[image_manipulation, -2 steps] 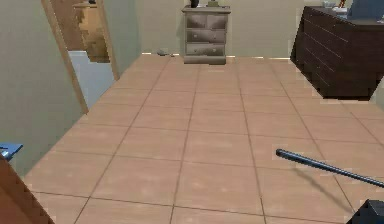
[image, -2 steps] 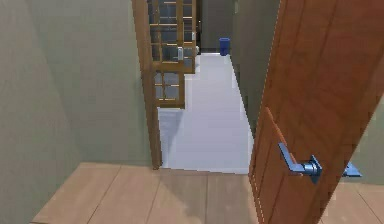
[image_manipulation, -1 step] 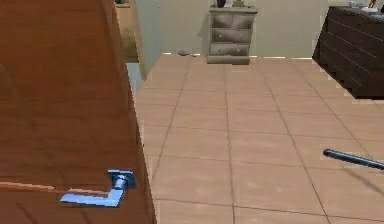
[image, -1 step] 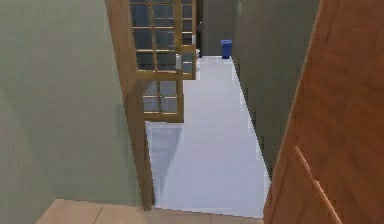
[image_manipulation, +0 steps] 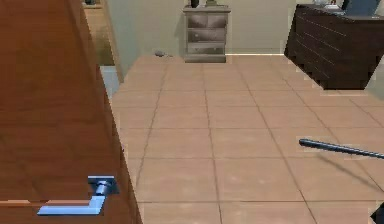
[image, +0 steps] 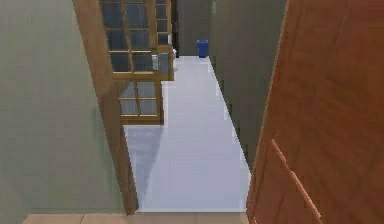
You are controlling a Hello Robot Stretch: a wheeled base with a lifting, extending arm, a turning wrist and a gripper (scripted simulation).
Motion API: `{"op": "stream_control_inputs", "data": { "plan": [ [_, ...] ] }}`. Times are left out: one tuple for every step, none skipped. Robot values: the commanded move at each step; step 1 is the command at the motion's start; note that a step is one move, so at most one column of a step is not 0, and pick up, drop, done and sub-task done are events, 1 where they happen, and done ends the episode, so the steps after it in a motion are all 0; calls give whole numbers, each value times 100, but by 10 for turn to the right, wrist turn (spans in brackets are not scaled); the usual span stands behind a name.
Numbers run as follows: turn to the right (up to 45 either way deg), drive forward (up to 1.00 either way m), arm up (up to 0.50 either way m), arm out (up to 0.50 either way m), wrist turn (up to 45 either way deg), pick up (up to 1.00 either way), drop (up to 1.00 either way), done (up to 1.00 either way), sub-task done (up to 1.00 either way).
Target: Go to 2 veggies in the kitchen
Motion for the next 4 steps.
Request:
{"op": "stream_control_inputs", "data": {
  "plan": [
    [0, 100, 0, 0, 0, 0, 0, 0, 0],
    [0, 100, 0, 0, 0, 0, 0, 0, 0],
    [0, 100, 0, 0, 0, 0, 0, 0, 0],
    [30, 0, 0, 0, 0, 0, 0, 0, 0]
  ]
}}
